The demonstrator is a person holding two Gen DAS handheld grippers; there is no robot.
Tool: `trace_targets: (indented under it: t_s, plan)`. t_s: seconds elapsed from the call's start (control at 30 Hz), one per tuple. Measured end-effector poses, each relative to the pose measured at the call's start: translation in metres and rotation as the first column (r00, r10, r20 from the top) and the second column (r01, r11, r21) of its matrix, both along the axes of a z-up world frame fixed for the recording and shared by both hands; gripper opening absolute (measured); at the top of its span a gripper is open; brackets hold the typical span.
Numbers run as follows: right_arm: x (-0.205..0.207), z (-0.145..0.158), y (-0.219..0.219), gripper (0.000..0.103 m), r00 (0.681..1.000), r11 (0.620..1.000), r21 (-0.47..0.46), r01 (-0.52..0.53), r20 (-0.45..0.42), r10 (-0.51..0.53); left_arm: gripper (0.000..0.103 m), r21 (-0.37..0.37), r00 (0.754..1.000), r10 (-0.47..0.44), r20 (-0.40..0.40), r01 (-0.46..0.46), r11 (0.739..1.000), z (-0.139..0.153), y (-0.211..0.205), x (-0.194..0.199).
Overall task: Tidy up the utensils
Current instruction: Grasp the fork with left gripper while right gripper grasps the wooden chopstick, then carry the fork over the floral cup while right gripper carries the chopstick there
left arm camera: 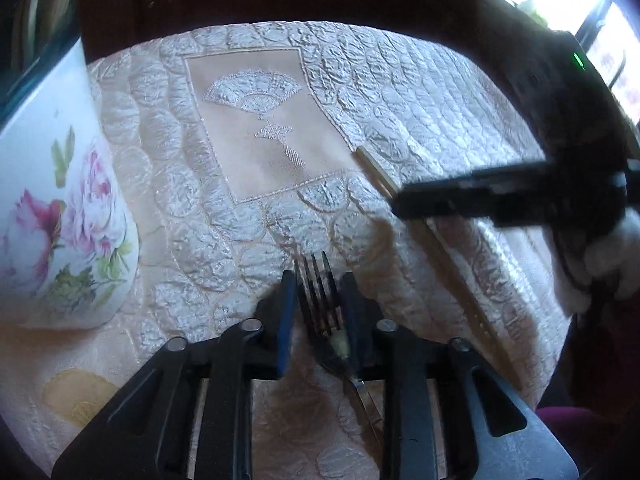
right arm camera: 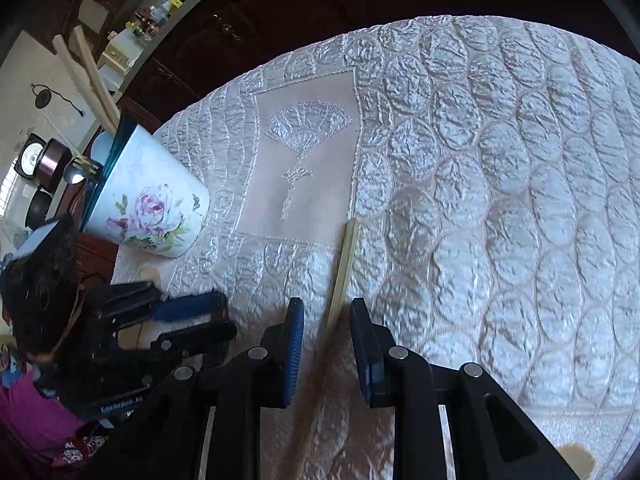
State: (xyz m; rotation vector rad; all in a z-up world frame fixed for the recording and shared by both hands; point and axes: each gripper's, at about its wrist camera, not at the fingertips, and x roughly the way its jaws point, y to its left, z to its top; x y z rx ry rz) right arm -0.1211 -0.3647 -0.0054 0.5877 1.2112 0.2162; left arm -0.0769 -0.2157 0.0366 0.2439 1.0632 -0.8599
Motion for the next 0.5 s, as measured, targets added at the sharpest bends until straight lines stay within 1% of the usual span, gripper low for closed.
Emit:
trace_targets:
  t_s: [0.03, 0.1, 0.17, 0.2, 0.27, 0.4, 0.5]
  plan:
    - [0.002, 0.000, 0.001, 0.022, 1.000, 1.000, 0.000, 0.006, -0.002, -0.006, 0.019, 0.003, 1.000, -0.001, 0.002, 0.001, 1.000, 0.000, 0.001, -0.002]
    - [0.008, -0.001, 0.003, 0.021, 1.000, 1.000, -0.006, 0.021, -0.006, -0.021, 0.014, 0.004, 1.000, 0.009, 0.010, -0.009, 1.000, 0.000, 0.002, -0.003]
    - [0.013, 0.002, 0.007, 0.008, 0.999, 0.999, -0.041, 0.028, -0.022, -0.028, 0.004, -0.007, 1.000, 0.025, 0.015, -0.024, 1.000, 0.005, 0.007, -0.006]
    - [0.013, 0.005, 0.009, 0.008, 0.999, 0.998, -0.050, 0.026, -0.019, -0.027, 0.001, -0.006, 0.999, 0.034, 0.023, -0.034, 0.999, 0.007, 0.009, -0.007]
    - [0.013, 0.013, 0.012, 0.008, 1.000, 0.998, -0.061, 0.019, 0.004, -0.019, 0.001, 0.000, 0.996, 0.060, 0.063, -0.060, 0.998, 0.015, 0.016, -0.011]
    - [0.005, 0.041, 0.015, 0.007, 0.998, 0.998, -0.054, 0.022, 0.067, -0.018, 0.001, -0.023, 0.991, 0.122, 0.063, -0.120, 0.992, 0.024, 0.035, -0.015]
    - [0.000, 0.056, 0.016, 0.006, 0.995, 0.998, -0.063, 0.019, 0.095, -0.012, 0.000, -0.057, 0.985, 0.160, 0.063, -0.157, 0.986, 0.036, 0.050, -0.019]
